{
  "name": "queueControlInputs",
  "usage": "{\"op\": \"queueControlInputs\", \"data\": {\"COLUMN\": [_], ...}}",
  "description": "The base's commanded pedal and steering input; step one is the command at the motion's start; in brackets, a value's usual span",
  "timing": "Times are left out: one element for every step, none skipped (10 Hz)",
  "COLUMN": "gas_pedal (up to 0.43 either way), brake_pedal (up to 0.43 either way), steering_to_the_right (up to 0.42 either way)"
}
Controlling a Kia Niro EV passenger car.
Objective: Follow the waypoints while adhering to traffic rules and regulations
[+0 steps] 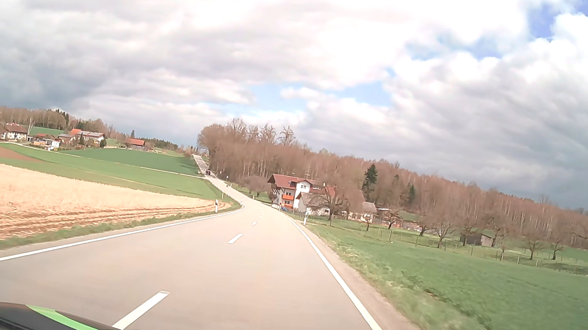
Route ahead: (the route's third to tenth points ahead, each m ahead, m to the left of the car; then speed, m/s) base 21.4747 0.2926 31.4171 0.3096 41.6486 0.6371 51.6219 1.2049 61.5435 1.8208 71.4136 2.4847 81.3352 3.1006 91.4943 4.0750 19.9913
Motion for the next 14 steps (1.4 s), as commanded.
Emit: {"op": "queueControlInputs", "data": {"gas_pedal": [0.0,0.0,0.0,0.0,0.0,0.0,0.0,0.0,0.0,0.0,0.0,0.0,0.0,0.0], "brake_pedal": [0.0,0.0,0.0,0.0,0.0,0.0,0.0,0.0,0.0,0.0,0.0,0.0,0.0,0.0], "steering_to_the_right": [-0.003,-0.003,-0.003,-0.003,-0.003,-0.003,-0.003,-0.003,-0.003,-0.004,-0.005,-0.007,-0.007,-0.007]}}
